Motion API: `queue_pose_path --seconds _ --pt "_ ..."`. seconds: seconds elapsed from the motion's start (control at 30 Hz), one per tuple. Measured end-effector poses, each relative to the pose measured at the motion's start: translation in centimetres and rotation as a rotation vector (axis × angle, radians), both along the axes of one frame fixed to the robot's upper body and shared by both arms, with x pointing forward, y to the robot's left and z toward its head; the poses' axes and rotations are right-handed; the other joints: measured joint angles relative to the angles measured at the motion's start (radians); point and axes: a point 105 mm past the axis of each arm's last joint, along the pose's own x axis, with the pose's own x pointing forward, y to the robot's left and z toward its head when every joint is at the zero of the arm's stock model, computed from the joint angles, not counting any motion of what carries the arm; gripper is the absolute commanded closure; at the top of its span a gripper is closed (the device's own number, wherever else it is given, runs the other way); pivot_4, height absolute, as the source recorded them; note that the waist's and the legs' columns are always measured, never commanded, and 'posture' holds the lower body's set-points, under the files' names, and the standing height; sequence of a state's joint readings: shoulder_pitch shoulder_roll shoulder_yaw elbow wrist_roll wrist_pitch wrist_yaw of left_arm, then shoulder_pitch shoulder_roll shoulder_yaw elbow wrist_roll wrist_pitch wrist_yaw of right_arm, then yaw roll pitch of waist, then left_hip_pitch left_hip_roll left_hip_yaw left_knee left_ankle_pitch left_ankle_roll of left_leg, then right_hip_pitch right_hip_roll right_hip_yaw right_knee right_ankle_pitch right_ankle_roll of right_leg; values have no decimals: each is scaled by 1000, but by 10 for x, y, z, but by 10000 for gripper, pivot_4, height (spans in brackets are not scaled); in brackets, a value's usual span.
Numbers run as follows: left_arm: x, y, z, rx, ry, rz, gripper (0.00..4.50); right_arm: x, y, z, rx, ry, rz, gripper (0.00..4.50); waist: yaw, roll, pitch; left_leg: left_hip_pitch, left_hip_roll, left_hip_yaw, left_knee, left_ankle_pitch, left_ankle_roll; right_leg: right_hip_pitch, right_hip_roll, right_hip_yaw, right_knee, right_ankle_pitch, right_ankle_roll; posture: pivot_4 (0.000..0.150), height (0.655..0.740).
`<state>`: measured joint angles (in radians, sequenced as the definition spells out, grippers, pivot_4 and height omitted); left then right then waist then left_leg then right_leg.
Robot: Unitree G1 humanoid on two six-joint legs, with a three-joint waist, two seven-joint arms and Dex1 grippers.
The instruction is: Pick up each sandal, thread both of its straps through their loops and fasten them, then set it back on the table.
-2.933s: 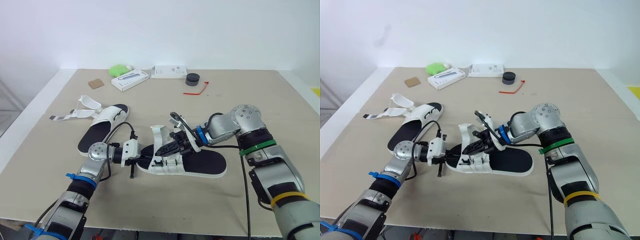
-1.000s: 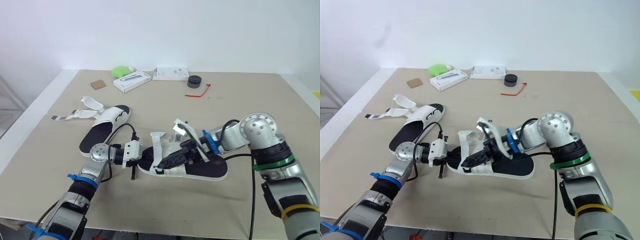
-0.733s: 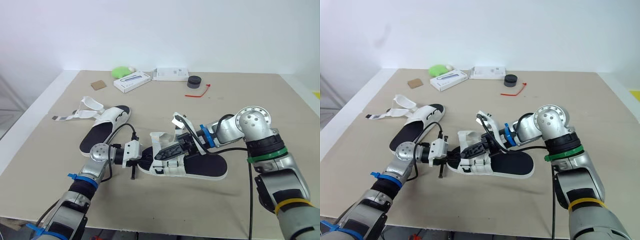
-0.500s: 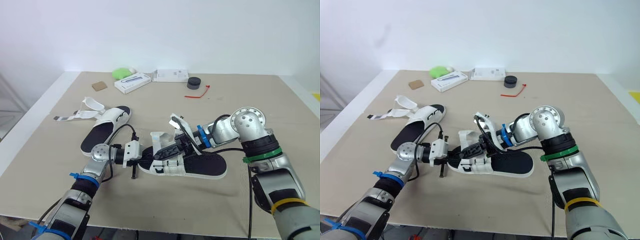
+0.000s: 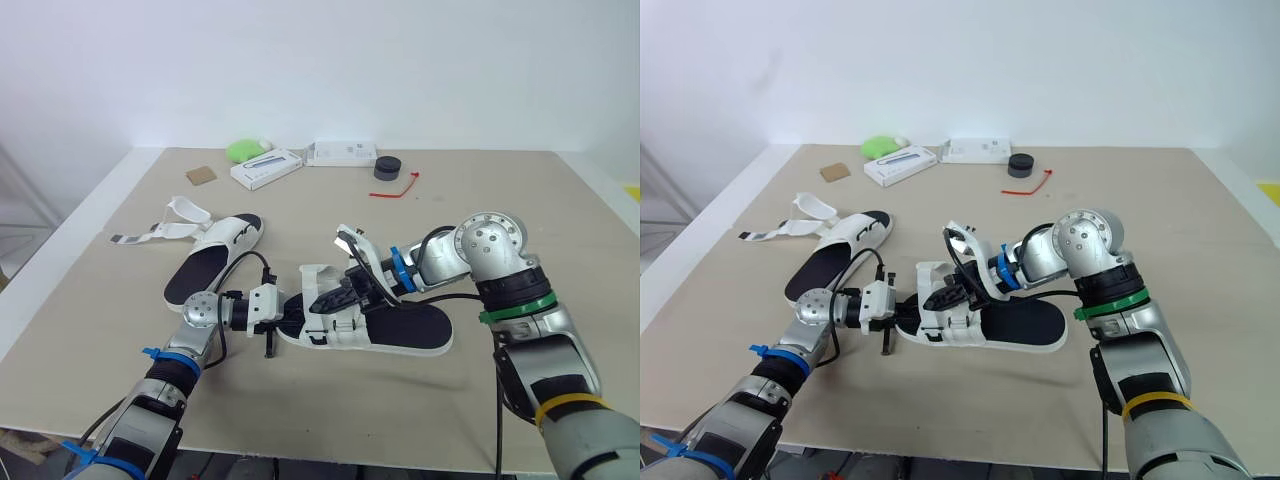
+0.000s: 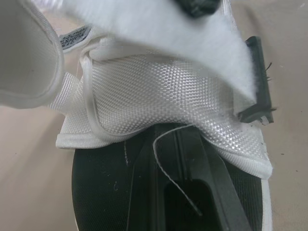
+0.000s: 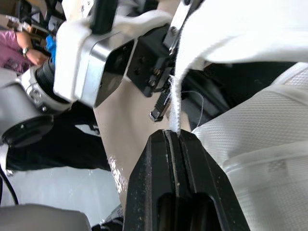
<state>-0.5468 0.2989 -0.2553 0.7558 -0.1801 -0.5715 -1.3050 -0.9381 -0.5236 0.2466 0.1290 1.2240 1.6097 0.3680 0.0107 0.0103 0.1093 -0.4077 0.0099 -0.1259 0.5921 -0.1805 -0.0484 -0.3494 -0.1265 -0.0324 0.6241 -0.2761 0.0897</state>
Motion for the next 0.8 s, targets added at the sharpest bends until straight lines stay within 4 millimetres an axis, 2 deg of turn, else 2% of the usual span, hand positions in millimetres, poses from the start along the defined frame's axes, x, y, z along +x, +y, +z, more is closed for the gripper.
queue_pose_path --seconds 0.2,0.3,0.47,0.5,0.67,0.8 --pt "-2 -2 3 8 38 -22 45000 -11 -3 -21 -80 -2 32 44670 0 0 1 -1 -1 -1 0 -1 -3 -1 -1 0 0 -3 0 1500 7400" --pt "-4 -3 6 6 119 -32 45000 -13 -3 -20 -113 -65 50 44670 0 0 1 -2 -2 -2 -1 0 -3 0 -1 0 0 -7 2 1500 7400" --pt "-6 -2 10 22 160 -49 45000 -16 -2 -19 -124 -107 82 44670 0 -3 2 -1 -3 -3 -6 0 -3 0 -1 0 0 -10 6 1500 7400" --pt "-6 -2 10 25 164 -53 45000 -17 -2 -19 -125 -115 89 39763 0 -3 3 -1 -3 -3 -6 -1 -3 0 -1 0 0 -10 6 1500 7400" --pt "-8 -3 13 53 155 -74 45000 -22 -1 -17 -102 -128 119 21575 0 -7 5 -1 -4 -3 -7 -2 -5 0 -1 0 0 -13 7 1500 7400" --pt "-7 -3 16 65 146 -80 45000 -13 -9 -6 -8 -27 60 21575 0 -11 14 -2 -4 -4 -7 -2 -5 0 -1 0 0 -13 7 1500 7400"
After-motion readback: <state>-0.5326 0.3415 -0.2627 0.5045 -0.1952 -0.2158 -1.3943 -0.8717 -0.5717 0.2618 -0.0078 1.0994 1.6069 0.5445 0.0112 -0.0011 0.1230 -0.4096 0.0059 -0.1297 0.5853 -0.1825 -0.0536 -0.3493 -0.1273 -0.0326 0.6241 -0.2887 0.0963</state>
